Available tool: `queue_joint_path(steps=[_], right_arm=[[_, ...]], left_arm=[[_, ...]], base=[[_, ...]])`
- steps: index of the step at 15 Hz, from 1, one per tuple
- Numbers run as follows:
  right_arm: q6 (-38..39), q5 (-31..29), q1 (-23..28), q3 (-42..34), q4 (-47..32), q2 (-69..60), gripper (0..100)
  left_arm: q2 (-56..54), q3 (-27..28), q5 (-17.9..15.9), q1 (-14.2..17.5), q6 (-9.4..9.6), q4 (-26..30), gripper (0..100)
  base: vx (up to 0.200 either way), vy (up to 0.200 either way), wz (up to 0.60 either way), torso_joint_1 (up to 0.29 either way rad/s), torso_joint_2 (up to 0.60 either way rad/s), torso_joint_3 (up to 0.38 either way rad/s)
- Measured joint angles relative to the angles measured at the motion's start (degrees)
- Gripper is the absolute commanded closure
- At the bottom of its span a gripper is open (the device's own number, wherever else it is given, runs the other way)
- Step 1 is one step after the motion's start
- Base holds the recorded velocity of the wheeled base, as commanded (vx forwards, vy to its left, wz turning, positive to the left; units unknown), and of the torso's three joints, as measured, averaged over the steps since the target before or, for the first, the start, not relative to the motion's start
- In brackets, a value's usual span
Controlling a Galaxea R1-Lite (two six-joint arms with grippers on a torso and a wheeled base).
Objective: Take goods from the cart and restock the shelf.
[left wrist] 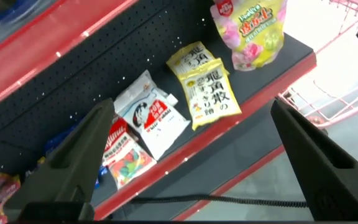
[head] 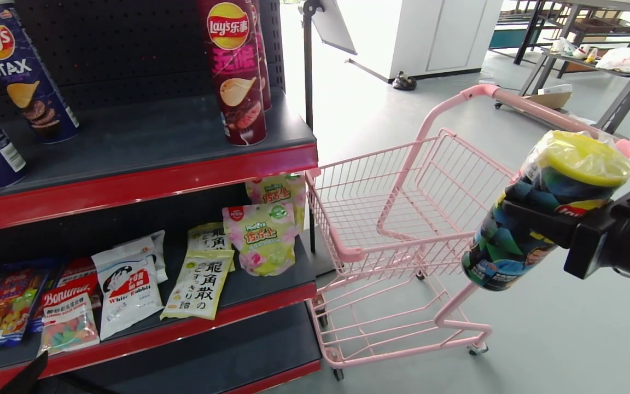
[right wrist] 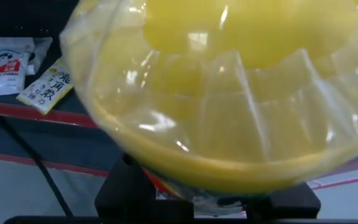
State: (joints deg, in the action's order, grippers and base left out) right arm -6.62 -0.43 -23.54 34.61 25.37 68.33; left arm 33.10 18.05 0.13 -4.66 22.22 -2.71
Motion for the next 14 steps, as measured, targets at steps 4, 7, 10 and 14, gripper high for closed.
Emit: queue_joint_path(steps=[4, 7, 10, 14], right_arm=[[0.0, -0.4, 0.3, -0.5, 0.0, -0.4, 100], [0.0, -0.6, 0.4, -0.9, 0.0, -0.4, 100], [0.0, -0.5, 0.4, -0.9, 0.0, -0.3, 100], [0.0, -0.2, 0.4, -1.0, 0.1, -0.1, 100]], left_arm=[[0.0, -0.1, -0.1, 0.0, 0.20, 0.0, 0], [0.0, -0.1, -0.1, 0.0, 0.20, 0.0, 0], [-0.2, -0.1, 0.0, 0.0, 0.20, 0.0, 0], [-0.3, -0.1, -0.1, 0.0, 0.18, 0.0, 0]], base=[[0.000, 0.000, 0.15, 0.005, 0.00, -0.001], [0.000, 0.000, 0.60, -0.001, 0.00, 0.004], [0.000, 0.000, 0.40, 0.011, 0.00, -0.002], [0.000, 0.000, 0.00, 0.007, -0.02, -0.019]])
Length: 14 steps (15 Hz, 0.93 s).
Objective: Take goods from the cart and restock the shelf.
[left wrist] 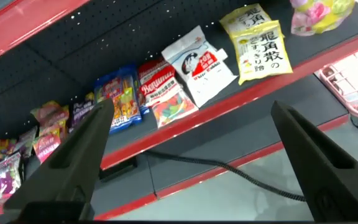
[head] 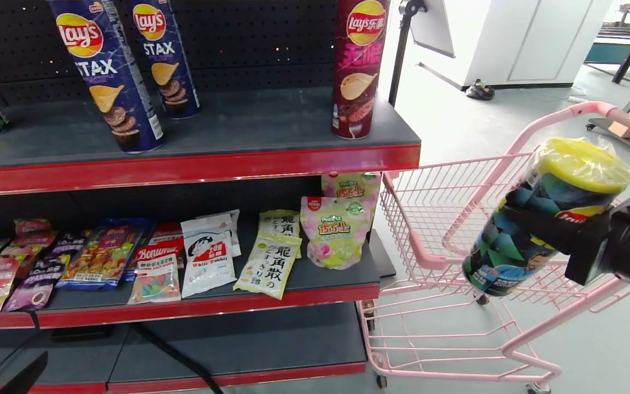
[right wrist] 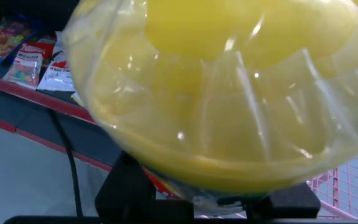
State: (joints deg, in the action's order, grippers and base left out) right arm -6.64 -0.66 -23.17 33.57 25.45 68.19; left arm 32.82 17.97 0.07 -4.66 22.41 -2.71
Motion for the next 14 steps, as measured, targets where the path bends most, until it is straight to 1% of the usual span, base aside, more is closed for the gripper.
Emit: queue_joint_path(steps=[5, 12, 14], right_arm=[[-1.0, 0.0, -0.1, 0.0, 0.0, 0.1, 100], [-1.7, 0.2, -0.4, -0.1, -0.1, -0.3, 100], [-1.7, 0.2, -0.4, -0.1, -0.1, -0.3, 100]], left_arm=[[0.1, 0.0, 0.0, 0.0, 0.00, 0.0, 0], [0.0, 0.1, 0.0, 0.0, 0.00, 0.0, 0], [0.0, 0.1, 0.0, 0.0, 0.00, -0.1, 0]], base=[[0.000, 0.000, 0.00, 0.129, -0.43, -0.301], [0.000, 0.000, 0.00, 0.202, -0.58, -0.376], [0.000, 0.000, 0.00, 0.195, -0.49, -0.308]])
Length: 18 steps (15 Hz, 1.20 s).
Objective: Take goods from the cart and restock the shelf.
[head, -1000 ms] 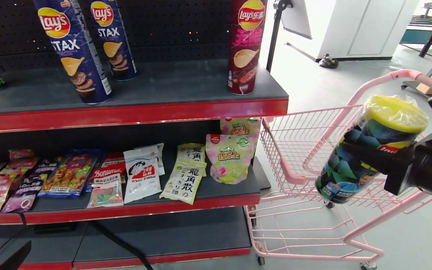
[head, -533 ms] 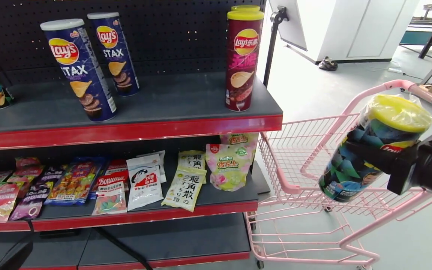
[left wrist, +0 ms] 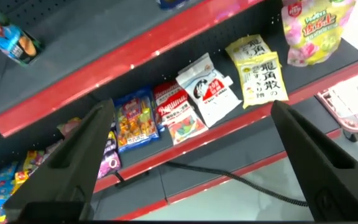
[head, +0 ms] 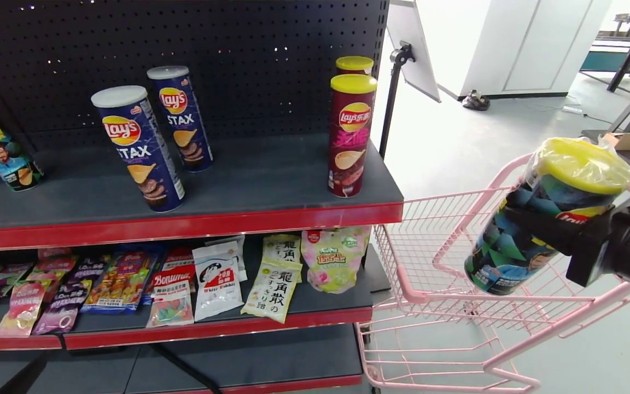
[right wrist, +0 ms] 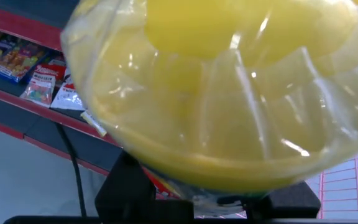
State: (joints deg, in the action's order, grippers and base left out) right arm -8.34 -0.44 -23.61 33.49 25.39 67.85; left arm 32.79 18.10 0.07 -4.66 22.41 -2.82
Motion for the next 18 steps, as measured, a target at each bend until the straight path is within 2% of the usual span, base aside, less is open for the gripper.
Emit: queue_joint_path(steps=[8, 11, 14, 18], right_arm=[[0.0, 0.1, 0.0, 0.1, 0.0, 0.2, 100], [0.0, 0.0, 0.0, 0.0, 0.0, 0.4, 100], [0.0, -0.1, 0.1, -0.1, 0.0, 0.6, 100], [0.0, 0.1, 0.1, -0.1, 0.0, 0.7, 100]], left_arm=[[-0.1, -0.1, 0.1, 0.0, 0.00, 0.0, 0], [-0.1, -0.1, 0.1, 0.0, 0.01, 0.0, 0], [-0.1, -0.3, 0.1, 0.0, 0.00, 0.0, 0], [-0.1, -0.2, 0.1, 0.0, 0.00, 0.0, 0]], base=[[0.000, 0.000, 0.00, 0.158, -0.39, -0.228], [0.000, 0.000, 0.00, 0.014, -0.03, -0.019], [0.000, 0.000, 0.60, 0.002, 0.00, -0.001], [0.000, 0.000, 0.00, 0.000, 0.00, 0.000]])
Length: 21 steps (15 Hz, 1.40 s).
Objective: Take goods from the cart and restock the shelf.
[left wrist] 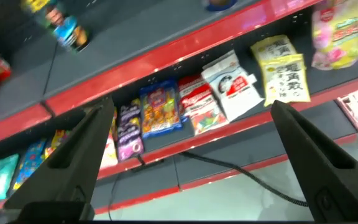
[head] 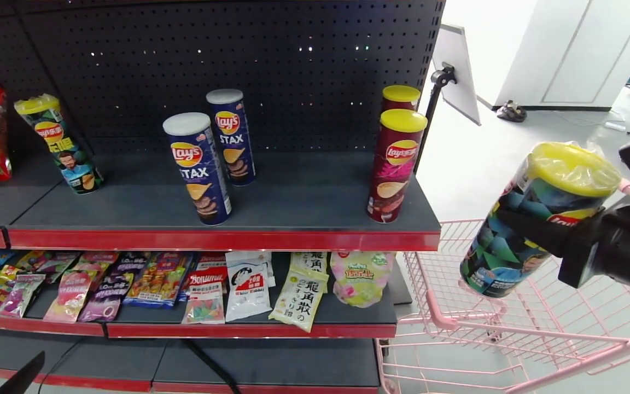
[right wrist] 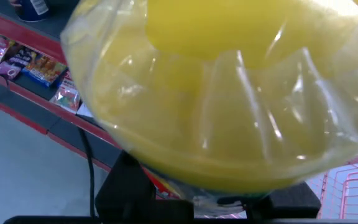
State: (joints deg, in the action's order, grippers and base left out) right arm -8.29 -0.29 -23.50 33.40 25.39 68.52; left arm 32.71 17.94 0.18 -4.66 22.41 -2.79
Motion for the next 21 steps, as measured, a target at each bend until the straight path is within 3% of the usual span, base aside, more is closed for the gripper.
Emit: queue_joint_path(steps=[3, 6, 21], right_arm=[[0.3, 1.4, 0.0, -1.6, 0.1, -0.9, 100], [0.4, 8.2, -0.1, -4.0, 0.1, -3.0, 100], [-0.5, 8.4, -7.5, -4.7, 0.0, -4.5, 100]], left_arm=[[0.0, 0.1, 0.0, 0.0, 0.01, 0.0, 0], [0.1, 0.1, 0.0, 0.0, 0.01, 0.1, 0], [0.1, 0.0, 0.3, 0.1, 0.01, 0.1, 0]], base=[[0.000, 0.000, 0.00, 0.000, 0.00, 0.000], [0.000, 0.200, 0.00, 0.002, 0.00, 0.001], [0.000, 0.200, 0.00, 0.002, 0.00, 0.002]])
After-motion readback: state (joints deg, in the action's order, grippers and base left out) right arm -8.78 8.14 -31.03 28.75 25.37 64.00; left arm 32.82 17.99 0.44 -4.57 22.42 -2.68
